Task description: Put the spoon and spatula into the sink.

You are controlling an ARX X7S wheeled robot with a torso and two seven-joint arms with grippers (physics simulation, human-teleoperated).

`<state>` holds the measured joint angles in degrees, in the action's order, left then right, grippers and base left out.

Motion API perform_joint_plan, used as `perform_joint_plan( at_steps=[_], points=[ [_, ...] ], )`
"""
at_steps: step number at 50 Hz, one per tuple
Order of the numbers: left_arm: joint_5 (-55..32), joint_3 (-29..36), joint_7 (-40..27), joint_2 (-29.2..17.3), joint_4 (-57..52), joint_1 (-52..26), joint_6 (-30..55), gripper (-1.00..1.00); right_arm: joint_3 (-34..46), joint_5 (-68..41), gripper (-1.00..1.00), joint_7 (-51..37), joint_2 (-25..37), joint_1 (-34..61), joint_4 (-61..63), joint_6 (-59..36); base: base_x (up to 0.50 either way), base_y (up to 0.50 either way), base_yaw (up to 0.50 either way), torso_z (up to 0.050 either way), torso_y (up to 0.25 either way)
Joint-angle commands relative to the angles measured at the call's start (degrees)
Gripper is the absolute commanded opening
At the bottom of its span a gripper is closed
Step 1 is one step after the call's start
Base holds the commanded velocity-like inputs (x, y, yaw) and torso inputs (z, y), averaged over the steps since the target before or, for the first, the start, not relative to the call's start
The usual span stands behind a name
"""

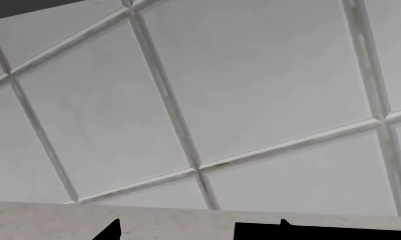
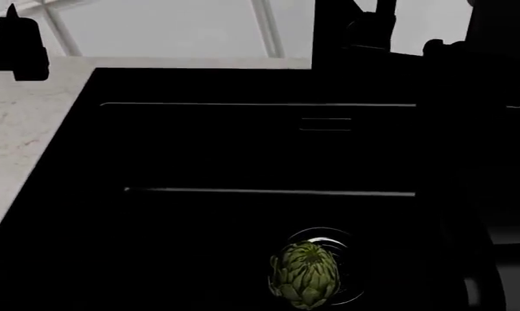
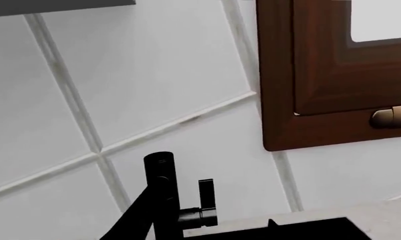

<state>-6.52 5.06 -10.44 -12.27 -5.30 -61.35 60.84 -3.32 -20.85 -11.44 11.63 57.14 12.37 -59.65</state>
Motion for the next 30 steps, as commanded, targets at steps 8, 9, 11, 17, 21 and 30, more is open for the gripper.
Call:
perform_joint_plan(
  at_steps=[8, 9, 11, 17, 21, 30],
  points=[
    [-1.4, -1.5, -0.5, 0.9, -0.6, 0.8, 1.0, 1.0, -0.3, -0.6, 1.0, -0.3, 0.3, -0.5, 0.0, 0.4, 0.0, 0.0, 0.0, 0.0, 0.0],
    [-1.8, -1.9, -0.6, 1.1, -1.7, 0.5, 2.7, 1.0, -0.3, -0.7, 1.0, -0.3, 0.3, -0.5, 0.0, 0.4, 0.0, 0.0, 0.0, 0.0, 0.0],
    [-3.2, -2.4, 0.1, 1.3, -4.1, 0.0, 7.7, 1.0, -0.2, -0.8, 1.0, -0.3, 0.4, -0.5, 0.1, 0.3, 0.0, 0.0, 0.0, 0.0, 0.0],
    [-6.7, -6.0, -4.5, 2.9, -16.0, -1.3, 29.1, 1.0, -0.7, -1.1, 1.0, -0.3, 0.8, -1.4, 0.4, 0.2, 0.0, 0.0, 0.0, 0.0, 0.0],
    [-41.0, -13.1, -38.9, -4.8, -8.8, -0.2, 29.0, 1.0, -0.8, -1.2, 1.0, -0.5, 1.0, -2.0, 0.6, 0.2, 0.0, 0.0, 0.0, 0.0, 0.0],
    [-98.4, 9.5, -79.5, -23.0, -10.4, 2.2, 0.3, 1.0, -1.0, -1.4, 1.0, -0.7, 1.1, -3.7, 0.7, 0.3, 0.0, 0.0, 0.0, 0.0, 0.0]
  ],
)
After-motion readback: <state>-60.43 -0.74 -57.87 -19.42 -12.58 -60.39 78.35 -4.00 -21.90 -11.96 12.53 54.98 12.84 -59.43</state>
